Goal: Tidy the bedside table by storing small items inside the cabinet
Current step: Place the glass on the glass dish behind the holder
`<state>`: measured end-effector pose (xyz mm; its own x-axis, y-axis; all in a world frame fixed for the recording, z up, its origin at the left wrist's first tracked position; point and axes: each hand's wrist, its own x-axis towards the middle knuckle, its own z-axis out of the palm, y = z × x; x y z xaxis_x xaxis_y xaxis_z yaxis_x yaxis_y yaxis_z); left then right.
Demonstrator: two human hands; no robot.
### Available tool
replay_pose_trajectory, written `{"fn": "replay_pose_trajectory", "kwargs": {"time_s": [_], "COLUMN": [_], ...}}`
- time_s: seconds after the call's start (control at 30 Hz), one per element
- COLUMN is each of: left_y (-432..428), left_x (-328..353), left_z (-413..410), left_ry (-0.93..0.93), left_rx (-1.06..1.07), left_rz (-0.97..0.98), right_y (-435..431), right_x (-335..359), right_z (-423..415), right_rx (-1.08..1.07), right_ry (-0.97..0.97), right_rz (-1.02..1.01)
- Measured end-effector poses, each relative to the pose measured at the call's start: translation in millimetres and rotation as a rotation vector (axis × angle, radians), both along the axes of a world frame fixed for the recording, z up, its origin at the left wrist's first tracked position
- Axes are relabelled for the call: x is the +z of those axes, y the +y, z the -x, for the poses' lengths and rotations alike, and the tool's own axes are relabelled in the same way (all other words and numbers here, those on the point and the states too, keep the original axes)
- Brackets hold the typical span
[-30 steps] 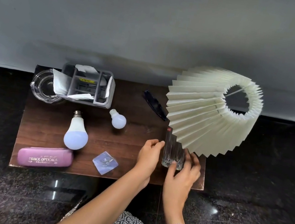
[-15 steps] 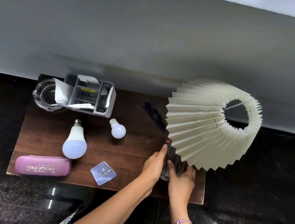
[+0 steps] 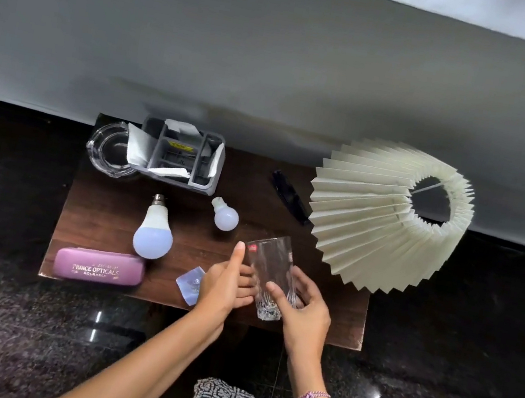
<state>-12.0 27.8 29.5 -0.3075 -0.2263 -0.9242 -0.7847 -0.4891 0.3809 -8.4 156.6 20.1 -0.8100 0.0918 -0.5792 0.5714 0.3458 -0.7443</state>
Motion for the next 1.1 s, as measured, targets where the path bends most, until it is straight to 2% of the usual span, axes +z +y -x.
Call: {"fn": "replay_pose_trajectory", "kwargs": {"time_s": [0.2,0.5,0.63,0.73,0.83,0.97,1.1], "left_y": [-52.4,-137.3,-173.9,-202.1,-228.2,-253.3,-266.2], "left_x": [9.8,33.0,43.7,48.1,50.8,53.1,57.2], "left_z": [-12.3,-3.9,-4.3,-12.7,-26.0,-37.5,-33.2], "left_ry": [0.058,0.07,0.07,0.052,0.103,0.176,0.197], "left_rx": [-0.024,-0.171,-0.273,-0.359,-0.457,-0.681,-0.73], "left_rz": [0.147,0.102,0.107,0.167,0.264,0.482,0.554], "right_y": [-27.2,-77.7,-107.5,-130.6,-155.6,-195.8,-220.7], "right_x": [2.4,20.0,31.7,40.9,51.2,63.5,66.4], "right_z": [5.4,20.4,20.0,20.7,24.5,24.2,29.8], "right_rx": [0.093,0.251,0.326,0.491,0.535,0.609,0.582], "right_ry": [-0.082,-0.106,-0.132,-0.108,-0.11,-0.032,0.067], "right_rz": [0.259,0.425,0.427,0.382,0.343,0.16,0.03]}}
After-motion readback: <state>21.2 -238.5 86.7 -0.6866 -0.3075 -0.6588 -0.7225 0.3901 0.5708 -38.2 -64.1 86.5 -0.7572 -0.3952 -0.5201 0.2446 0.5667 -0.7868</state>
